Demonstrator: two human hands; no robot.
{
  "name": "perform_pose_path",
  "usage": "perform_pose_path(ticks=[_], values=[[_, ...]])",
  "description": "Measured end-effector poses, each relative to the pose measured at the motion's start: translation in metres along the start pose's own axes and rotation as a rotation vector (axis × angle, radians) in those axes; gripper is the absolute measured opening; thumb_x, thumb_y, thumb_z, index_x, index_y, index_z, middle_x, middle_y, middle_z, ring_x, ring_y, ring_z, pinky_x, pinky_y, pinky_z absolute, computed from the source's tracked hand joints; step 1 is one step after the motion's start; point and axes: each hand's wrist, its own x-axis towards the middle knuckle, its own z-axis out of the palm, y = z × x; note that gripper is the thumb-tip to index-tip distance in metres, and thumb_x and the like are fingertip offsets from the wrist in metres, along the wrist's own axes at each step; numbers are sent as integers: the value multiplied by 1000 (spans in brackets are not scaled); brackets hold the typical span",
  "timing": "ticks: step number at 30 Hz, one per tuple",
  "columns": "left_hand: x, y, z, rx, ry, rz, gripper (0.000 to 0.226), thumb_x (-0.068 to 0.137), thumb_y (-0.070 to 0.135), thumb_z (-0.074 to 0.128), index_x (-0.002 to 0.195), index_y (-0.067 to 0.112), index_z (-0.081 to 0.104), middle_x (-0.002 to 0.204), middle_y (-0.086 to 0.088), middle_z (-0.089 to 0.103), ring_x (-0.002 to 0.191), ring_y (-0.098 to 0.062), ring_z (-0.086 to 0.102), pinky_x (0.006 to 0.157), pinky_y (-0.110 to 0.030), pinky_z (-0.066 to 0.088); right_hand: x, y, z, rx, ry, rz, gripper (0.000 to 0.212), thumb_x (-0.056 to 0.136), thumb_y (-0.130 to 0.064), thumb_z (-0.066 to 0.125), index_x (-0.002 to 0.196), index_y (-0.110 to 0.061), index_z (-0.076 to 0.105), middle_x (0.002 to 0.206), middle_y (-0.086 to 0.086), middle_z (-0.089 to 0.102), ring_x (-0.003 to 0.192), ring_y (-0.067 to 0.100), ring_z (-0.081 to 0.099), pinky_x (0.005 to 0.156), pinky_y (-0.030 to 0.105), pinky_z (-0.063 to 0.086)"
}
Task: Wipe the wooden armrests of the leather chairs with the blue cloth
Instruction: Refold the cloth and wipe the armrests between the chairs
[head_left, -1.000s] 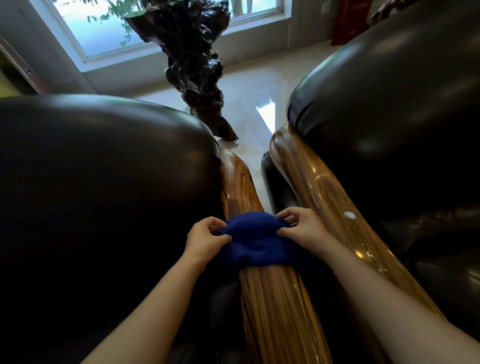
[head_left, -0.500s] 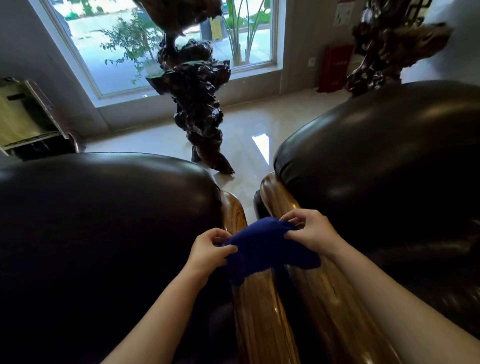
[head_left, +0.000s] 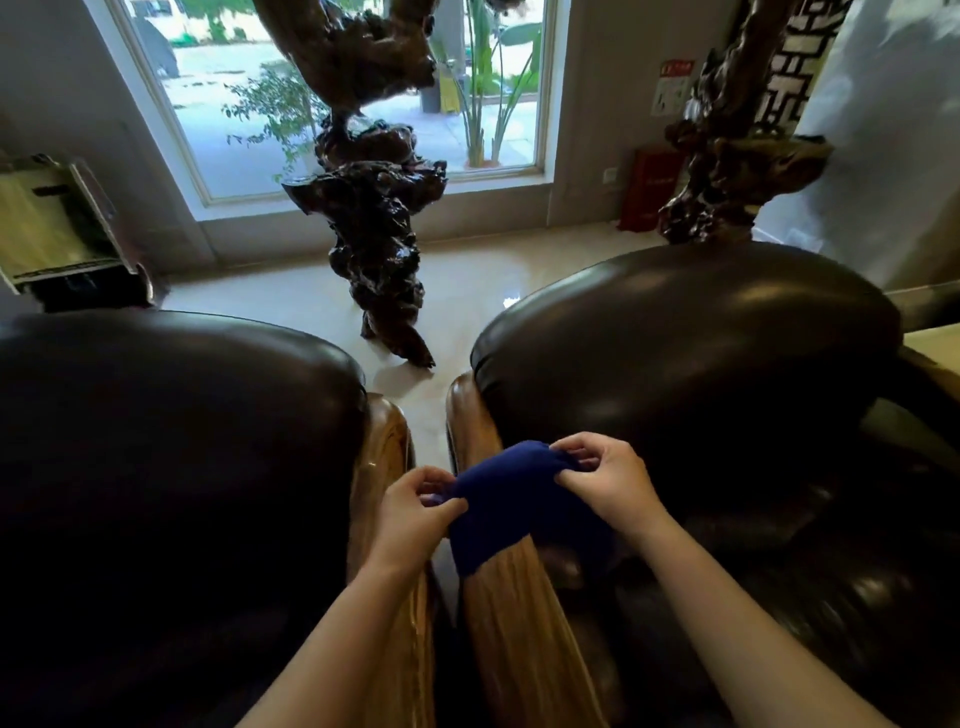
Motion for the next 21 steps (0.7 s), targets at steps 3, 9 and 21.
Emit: perform_pose_path(ticks=[3, 9, 21], values=[[1, -20, 45, 22, 74, -3, 17, 79, 7, 65, 88, 21, 60, 89, 4, 63, 82, -7, 61, 53, -13, 49, 0, 38, -16, 2, -16, 18, 27, 78, -9, 66, 97, -28, 64, 93, -11, 65, 90, 4, 60, 69, 19, 49], [12, -80, 95, 92, 165, -67, 20, 79, 7, 64, 88, 24, 58, 94, 3, 62, 91, -13, 61, 73, -28, 53, 4, 110, 1, 12, -61, 89, 25, 80, -11, 66, 101, -24, 63, 91, -12, 61, 87, 3, 57, 68, 16, 46], [53, -189, 135, 422, 279, 96, 36, 73, 25, 71, 106, 24, 56, 103, 10, 54, 97, -6, 54, 81, -17, 44, 25, 210, 89, 45, -95, 201, 58, 76, -21, 73, 129, -18, 49, 130, 3, 55, 119, 17, 50, 99, 35, 45]])
